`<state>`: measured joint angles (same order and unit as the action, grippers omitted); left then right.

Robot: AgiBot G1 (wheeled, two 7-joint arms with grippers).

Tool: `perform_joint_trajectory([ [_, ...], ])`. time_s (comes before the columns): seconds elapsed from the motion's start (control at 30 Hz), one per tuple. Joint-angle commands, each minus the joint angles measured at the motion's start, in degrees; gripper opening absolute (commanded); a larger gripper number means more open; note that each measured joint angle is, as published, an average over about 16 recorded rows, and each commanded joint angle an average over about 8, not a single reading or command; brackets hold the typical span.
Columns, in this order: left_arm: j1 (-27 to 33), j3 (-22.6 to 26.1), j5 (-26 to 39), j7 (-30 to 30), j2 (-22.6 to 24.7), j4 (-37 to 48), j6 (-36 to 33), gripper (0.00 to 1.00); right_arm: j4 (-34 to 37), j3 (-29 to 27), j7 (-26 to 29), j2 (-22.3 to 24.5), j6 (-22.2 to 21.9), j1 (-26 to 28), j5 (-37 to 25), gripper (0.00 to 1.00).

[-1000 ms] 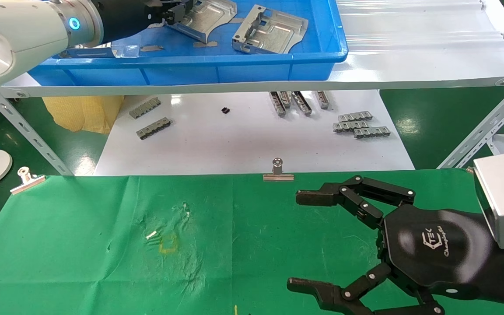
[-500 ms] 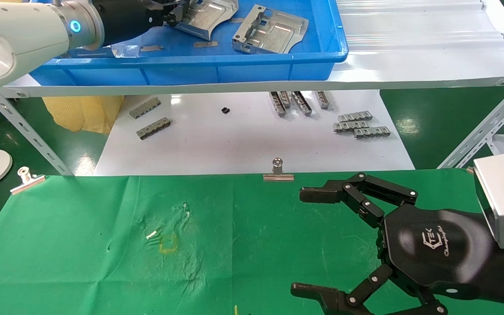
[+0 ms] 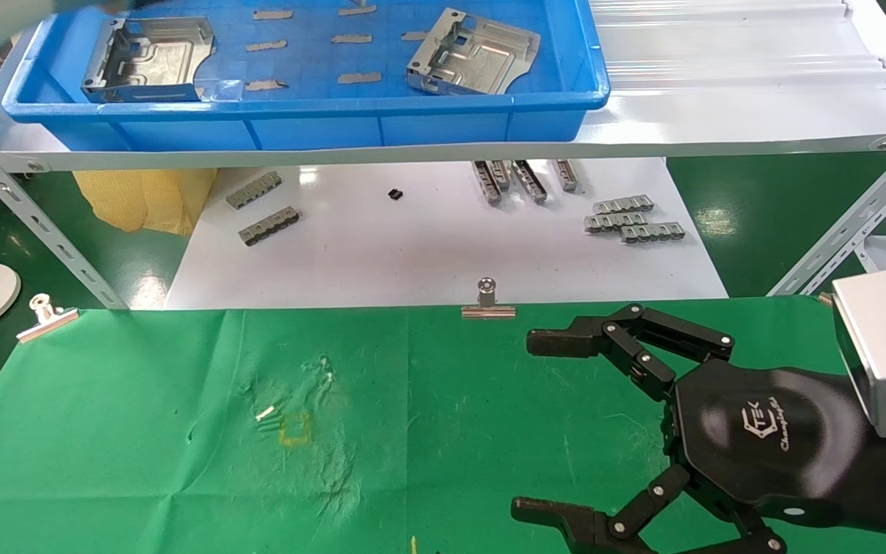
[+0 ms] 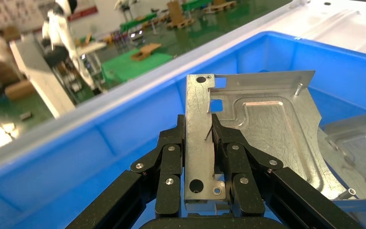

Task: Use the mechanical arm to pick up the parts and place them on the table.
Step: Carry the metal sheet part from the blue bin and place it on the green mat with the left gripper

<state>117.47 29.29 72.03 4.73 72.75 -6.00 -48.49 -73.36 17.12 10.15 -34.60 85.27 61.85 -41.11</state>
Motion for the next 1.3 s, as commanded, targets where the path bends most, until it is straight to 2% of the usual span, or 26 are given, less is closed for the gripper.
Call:
perform_joint_trajectory([
  [0.03, 0.33, -0.27, -0.44, 1.78, -1.14, 0.00, -2.41, 0.00, 0.00, 0.01, 0.00, 0.00, 0.00, 0.00, 0.00, 1.00],
  [0.53, 1.20, -0.77, -2.49, 11.73, -11.27, -0.70, -36.32, 0.00, 0.00, 0.05, -0.02, 0.02, -0.02, 0.01, 0.03, 1.00],
  [0.67, 0.33, 0.10, -2.57, 13.51, -13.23, -2.75, -42.22, 0.00, 0.00, 0.06, -0.03, 0.02, -0.03, 0.01, 0.04, 1.00],
  [0.9, -5.43, 4.45, -6.26, 13.34, -17.99, -13.89, -43.80, 0.00, 0.00, 0.08, -0.04, 0.03, -0.03, 0.02, 0.05, 1.00],
  [1.07, -10.21, 10.08, -10.26, 11.90, -22.54, -22.87, -43.41, 0.00, 0.00, 0.09, -0.05, 0.04, -0.04, 0.02, 0.06, 1.00],
  [1.17, -11.72, 14.12, -9.56, 12.24, -23.82, -24.65, -42.85, 0.00, 0.00, 0.10, -0.05, 0.04, -0.04, 0.02, 0.07, 1.00],
  [1.3, -12.51, 18.94, -5.84, 14.62, -22.89, -22.88, -42.15, 0.00, 0.00, 0.11, -0.06, 0.05, -0.05, 0.03, 0.08, 1.00],
])
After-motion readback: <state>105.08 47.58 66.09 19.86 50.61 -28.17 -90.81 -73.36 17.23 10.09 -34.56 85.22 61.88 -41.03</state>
